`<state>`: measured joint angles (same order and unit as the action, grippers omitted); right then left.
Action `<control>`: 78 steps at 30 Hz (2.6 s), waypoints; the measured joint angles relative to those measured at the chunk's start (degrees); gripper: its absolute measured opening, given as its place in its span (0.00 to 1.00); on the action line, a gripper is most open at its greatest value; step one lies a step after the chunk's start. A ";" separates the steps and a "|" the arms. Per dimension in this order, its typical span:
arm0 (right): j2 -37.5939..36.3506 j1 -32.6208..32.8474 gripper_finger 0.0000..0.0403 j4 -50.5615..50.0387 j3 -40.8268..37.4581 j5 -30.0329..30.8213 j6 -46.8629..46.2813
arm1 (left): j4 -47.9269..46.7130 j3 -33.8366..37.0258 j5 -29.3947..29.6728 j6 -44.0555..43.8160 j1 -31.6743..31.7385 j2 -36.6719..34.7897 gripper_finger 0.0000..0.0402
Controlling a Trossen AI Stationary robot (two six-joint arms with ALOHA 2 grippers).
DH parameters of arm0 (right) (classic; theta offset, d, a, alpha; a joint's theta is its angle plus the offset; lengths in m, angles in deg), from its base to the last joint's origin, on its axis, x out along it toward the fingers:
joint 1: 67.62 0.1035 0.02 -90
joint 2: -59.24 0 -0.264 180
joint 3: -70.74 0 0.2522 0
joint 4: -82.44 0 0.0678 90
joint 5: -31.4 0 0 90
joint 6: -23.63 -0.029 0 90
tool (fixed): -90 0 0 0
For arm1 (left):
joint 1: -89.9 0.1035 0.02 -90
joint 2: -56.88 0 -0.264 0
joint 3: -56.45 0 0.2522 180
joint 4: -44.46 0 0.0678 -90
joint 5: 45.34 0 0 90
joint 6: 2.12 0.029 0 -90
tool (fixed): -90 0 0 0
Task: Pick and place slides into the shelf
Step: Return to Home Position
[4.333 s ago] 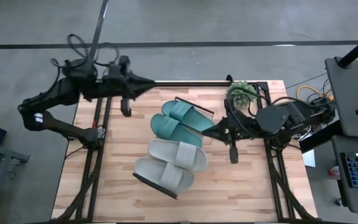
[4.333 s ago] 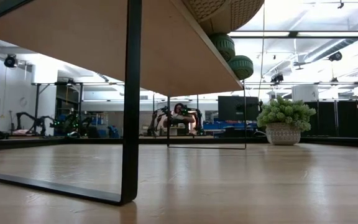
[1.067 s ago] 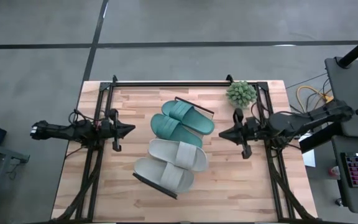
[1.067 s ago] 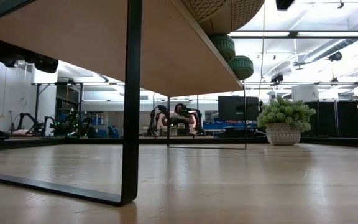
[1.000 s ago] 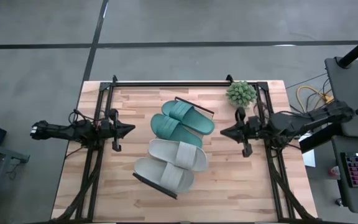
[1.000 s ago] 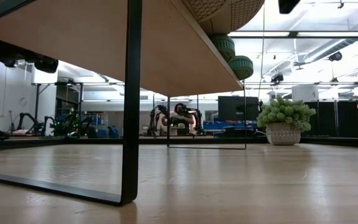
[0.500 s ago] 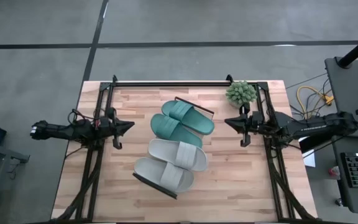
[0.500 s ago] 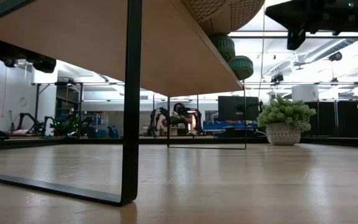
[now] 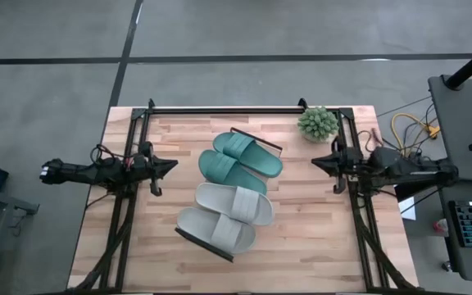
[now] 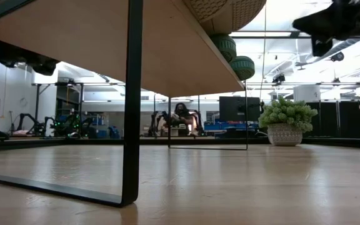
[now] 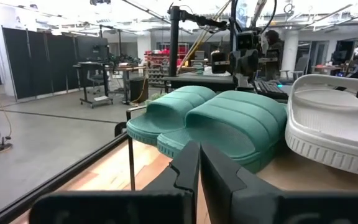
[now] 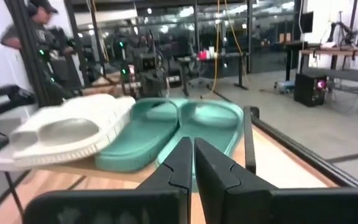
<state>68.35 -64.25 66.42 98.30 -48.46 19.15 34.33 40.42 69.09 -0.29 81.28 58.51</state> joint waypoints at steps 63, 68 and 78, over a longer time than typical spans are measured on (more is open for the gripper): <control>-7.06 -0.04 0.02 3.38 -13.27 -5.12 -2.31 | -4.56 0.35 -10.64 -4.26 0.00 2.88 0.00; -7.06 -0.02 0.02 3.37 -13.27 -5.00 -3.53 | -4.48 0.35 -10.61 -4.26 0.00 3.26 0.00; -7.04 -0.02 0.02 3.36 -13.24 -5.00 -6.02 | -4.28 0.35 -10.52 -4.26 0.00 3.21 0.00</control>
<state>61.31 -64.27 69.78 85.05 -53.45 13.13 30.05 40.77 58.57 -4.55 81.28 61.72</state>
